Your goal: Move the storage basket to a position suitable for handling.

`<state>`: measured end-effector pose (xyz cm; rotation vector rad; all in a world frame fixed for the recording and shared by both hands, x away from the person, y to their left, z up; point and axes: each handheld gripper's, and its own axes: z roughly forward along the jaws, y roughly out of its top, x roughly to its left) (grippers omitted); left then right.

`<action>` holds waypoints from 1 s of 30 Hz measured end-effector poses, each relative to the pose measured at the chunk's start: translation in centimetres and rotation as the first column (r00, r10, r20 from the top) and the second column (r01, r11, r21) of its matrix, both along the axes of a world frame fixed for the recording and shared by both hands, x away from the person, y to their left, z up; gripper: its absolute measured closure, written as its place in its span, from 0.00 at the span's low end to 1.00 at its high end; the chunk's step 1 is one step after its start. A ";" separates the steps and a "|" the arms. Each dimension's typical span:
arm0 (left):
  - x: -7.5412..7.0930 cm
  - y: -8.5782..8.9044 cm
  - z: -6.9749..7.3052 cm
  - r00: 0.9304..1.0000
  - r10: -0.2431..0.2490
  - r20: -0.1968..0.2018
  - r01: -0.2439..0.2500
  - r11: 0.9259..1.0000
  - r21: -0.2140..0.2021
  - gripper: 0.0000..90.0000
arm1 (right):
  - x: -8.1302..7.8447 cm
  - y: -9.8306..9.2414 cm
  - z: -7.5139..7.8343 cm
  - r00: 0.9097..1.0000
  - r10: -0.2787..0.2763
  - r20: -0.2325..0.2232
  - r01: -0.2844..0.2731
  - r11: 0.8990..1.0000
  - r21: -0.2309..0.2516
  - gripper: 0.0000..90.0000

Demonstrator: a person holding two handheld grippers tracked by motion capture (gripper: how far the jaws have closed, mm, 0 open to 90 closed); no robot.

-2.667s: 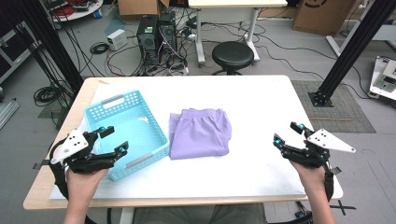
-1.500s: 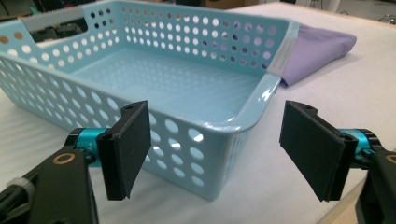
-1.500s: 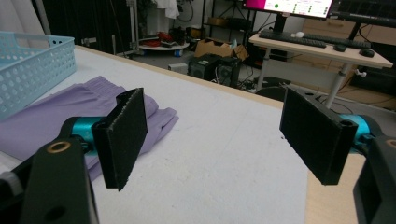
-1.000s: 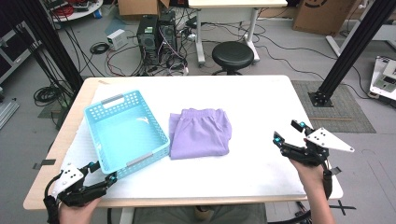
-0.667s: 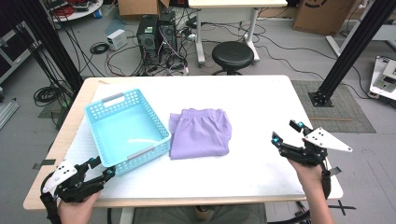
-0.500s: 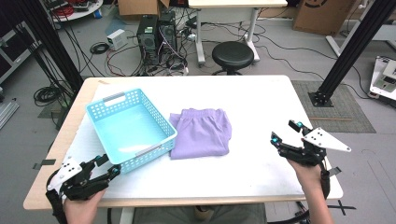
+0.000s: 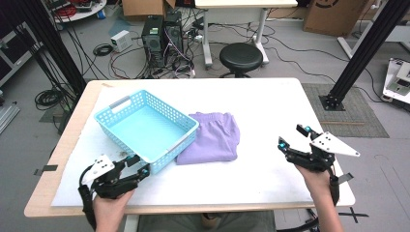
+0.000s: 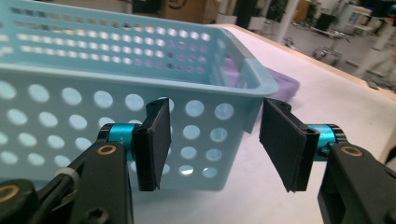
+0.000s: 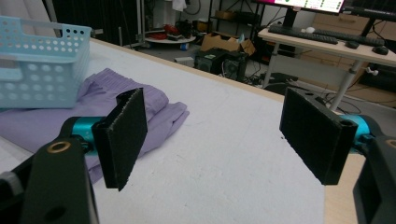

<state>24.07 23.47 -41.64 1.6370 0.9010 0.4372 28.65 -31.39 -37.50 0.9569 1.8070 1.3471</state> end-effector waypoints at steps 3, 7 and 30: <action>0.5 -1.1 -0.1 1.000 -0.018 -0.007 0.018 1.000 0.010 0.50 | 0.0 0.2 -0.1 1.000 0.000 -0.004 0.000 1.000 0.003 0.26; 1.3 -3.1 -0.3 0.998 -0.056 -0.016 0.056 0.998 0.040 0.49 | 0.2 0.7 -0.3 1.000 0.010 -0.010 -0.010 1.000 -0.010 0.26; 3.9 7.3 0.5 0.988 0.113 0.105 -0.125 0.986 0.112 0.26 | 1.1 4.8 -1.1 0.995 0.098 -0.024 -0.099 0.994 -0.043 0.26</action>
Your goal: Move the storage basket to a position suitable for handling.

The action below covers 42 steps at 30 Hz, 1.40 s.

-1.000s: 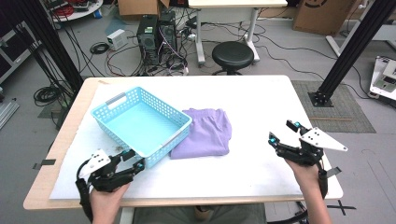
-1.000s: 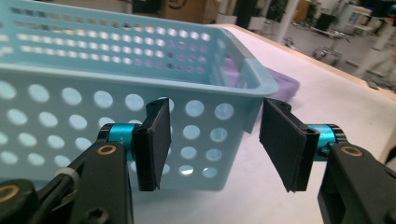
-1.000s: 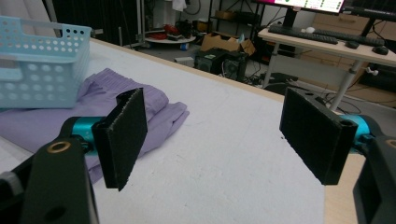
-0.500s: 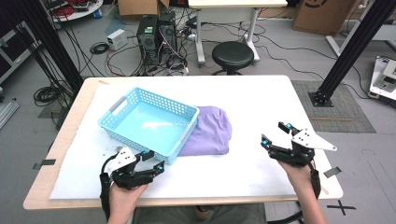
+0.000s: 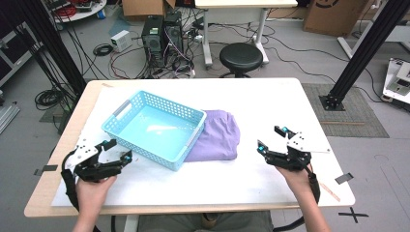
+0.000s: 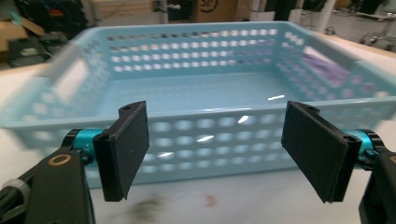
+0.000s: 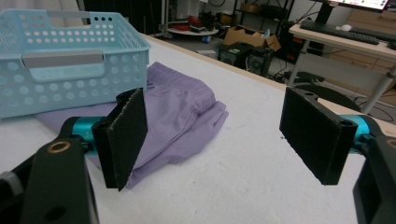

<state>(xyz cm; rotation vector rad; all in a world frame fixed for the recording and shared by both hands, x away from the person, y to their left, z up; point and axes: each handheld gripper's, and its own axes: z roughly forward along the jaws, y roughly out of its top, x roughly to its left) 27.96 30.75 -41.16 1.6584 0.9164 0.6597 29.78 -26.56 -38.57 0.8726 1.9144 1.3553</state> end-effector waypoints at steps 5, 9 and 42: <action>1.8 2.4 -0.4 1.000 0.021 0.002 -0.021 1.000 -0.006 0.24 | 0.9 1.3 0.0 1.000 0.029 -0.003 -0.029 1.000 -0.002 0.26; 3.8 4.2 -1.0 0.999 0.027 -0.021 -0.027 1.000 0.005 0.22 | 1.6 2.7 -0.2 0.998 0.057 -0.010 -0.057 0.998 -0.014 0.26; 9.1 8.3 -3.4 0.981 -0.125 -0.149 0.114 0.990 -0.078 0.25 | 0.9 17.3 -4.2 0.935 0.313 -0.165 -0.327 0.943 -0.067 0.24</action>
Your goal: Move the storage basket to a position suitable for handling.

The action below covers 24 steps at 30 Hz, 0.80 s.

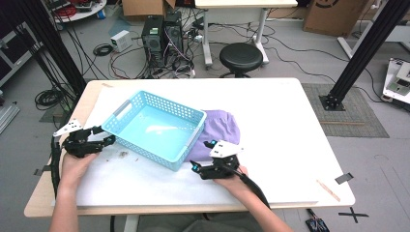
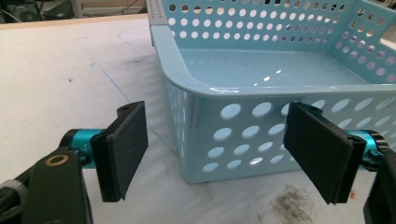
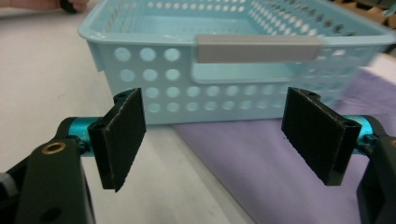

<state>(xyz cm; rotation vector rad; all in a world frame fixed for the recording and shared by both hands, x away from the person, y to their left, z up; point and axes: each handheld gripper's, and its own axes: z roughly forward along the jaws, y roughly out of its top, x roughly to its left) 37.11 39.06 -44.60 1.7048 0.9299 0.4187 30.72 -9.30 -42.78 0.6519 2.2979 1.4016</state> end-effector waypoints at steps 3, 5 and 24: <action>0.0 0.0 -0.1 1.000 -0.021 0.000 0.021 1.000 -0.016 0.28 | 0.0 2.5 -0.5 0.999 0.035 -0.009 -0.035 0.999 -0.020 0.24; 0.0 0.0 -0.1 0.999 -0.039 -0.004 0.039 0.999 -0.024 0.32 | 0.1 3.6 -0.6 0.999 0.047 -0.008 -0.047 0.999 -0.024 0.24; -0.3 -2.1 1.4 1.000 0.004 0.010 -0.003 0.998 -0.071 0.40 | 2.3 2.3 3.6 0.997 0.079 -0.021 -0.077 0.993 0.084 0.26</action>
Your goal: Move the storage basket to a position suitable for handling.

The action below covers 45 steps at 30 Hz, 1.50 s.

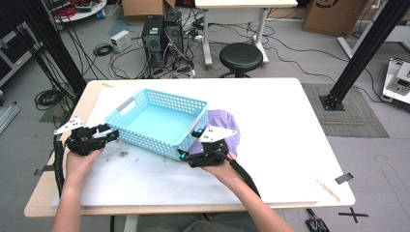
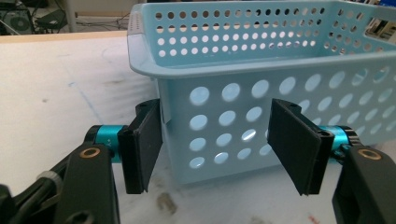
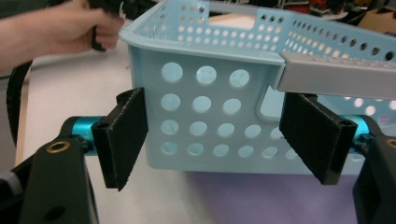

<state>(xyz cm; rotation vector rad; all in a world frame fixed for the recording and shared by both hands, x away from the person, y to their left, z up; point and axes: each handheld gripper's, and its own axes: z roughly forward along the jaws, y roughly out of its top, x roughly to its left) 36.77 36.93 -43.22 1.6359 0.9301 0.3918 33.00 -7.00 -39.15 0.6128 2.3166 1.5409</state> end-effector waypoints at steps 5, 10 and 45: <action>-0.3 -1.8 0.4 1.000 -0.015 0.016 0.014 1.000 0.010 0.42 | 1.1 -2.8 1.4 0.998 -0.061 0.025 0.061 0.998 0.001 0.30; -0.6 -3.4 0.6 1.000 -0.017 0.020 0.016 0.999 0.033 0.42 | 1.8 -4.7 1.5 0.993 -0.119 0.013 0.119 0.993 -0.028 0.30; 0.5 -5.9 -0.3 0.999 -0.043 0.005 0.042 0.990 0.133 0.41 | 2.6 -3.5 -0.5 0.970 -0.242 -0.003 0.240 0.963 -0.121 0.39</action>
